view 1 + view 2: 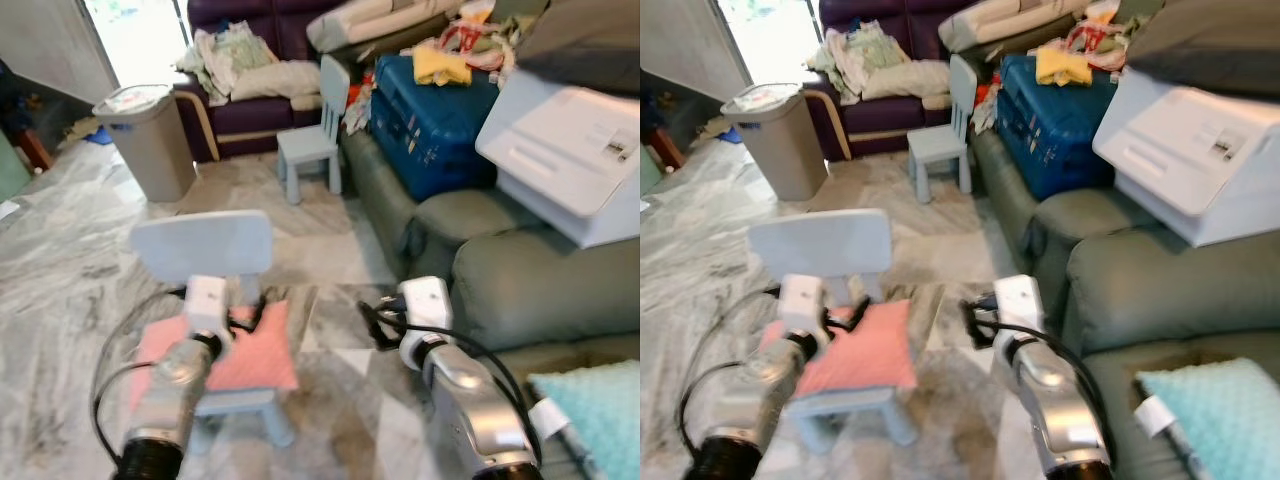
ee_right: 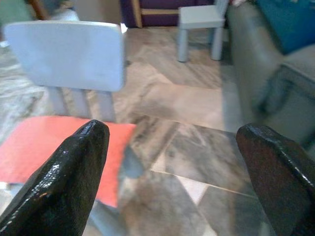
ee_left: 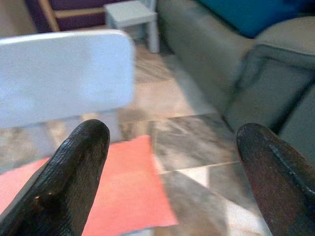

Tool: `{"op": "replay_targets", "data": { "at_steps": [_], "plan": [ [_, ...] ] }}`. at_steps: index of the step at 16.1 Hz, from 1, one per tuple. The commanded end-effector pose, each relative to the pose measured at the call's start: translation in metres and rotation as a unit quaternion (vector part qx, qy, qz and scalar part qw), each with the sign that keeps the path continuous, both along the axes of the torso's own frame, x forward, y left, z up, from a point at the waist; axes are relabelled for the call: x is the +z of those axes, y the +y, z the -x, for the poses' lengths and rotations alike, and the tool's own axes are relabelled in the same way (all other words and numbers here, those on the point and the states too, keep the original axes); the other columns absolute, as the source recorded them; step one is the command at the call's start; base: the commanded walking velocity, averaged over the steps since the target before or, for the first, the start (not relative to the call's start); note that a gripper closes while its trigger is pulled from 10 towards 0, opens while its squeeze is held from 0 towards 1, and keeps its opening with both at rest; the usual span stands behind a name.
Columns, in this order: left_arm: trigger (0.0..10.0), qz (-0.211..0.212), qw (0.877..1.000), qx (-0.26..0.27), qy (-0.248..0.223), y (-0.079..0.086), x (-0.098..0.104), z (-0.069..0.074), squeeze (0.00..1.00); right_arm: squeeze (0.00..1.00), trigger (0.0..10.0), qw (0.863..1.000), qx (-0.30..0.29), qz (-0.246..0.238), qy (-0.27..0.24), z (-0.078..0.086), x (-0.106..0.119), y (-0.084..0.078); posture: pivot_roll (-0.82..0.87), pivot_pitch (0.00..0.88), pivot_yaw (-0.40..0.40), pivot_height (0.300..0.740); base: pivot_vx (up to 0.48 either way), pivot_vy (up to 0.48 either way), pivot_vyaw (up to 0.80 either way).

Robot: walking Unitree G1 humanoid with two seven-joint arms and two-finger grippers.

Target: Move the pillow to the sofa

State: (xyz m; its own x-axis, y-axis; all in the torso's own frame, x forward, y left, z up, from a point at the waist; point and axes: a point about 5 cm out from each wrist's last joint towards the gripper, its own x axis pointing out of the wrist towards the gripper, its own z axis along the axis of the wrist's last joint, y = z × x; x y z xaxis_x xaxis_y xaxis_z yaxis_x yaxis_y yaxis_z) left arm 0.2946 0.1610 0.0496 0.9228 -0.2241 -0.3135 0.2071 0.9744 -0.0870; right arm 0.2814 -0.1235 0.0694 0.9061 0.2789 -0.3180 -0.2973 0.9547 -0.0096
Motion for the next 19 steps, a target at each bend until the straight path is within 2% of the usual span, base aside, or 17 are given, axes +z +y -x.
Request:
{"op": "replay_targets", "data": {
  "at_steps": [1,11,15,17,19],
  "plan": [
    [10.0,0.002,1.0,-0.01,-0.004,-0.009,0.003,-0.003,0.0,0.0,10.0,1.0,-0.014,0.007,-0.002,0.0,0.001,-0.01,-0.1,0.0,0.089,0.74,0.0,0.48,0.0],
    [10.0,-0.004,1.0,0.001,-0.016,-0.009,0.006,-0.008,0.0,0.0,10.0,1.0,0.001,0.007,-0.013,-0.003,0.004,-0.006,-0.1,0.0,0.086,0.74,0.0,0.454,0.0],
    [10.0,-0.017,0.999,0.005,-0.035,-0.008,0.01,-0.012,0.0,0.0,10.0,1.0,-0.004,0.006,-0.014,-0.005,0.004,-0.006,-0.1,0.0,0.089,0.74,0.0,0.0,0.64],
    [10.0,-0.025,0.998,0.004,-0.054,-0.008,0.014,-0.014,0.0,0.0,10.0,1.0,-0.006,0.008,-0.014,-0.005,0.003,-0.007,-0.1,0.0,0.089,0.74,0.0,0.0,0.0],
    [10.0,-0.014,0.998,0.013,-0.064,-0.008,0.017,-0.017,0.0,0.0,10.0,1.0,-0.007,0.008,-0.014,-0.005,0.003,-0.007,-0.11,0.0,0.089,0.74,0.0,0.0,0.0]
  ]
}}
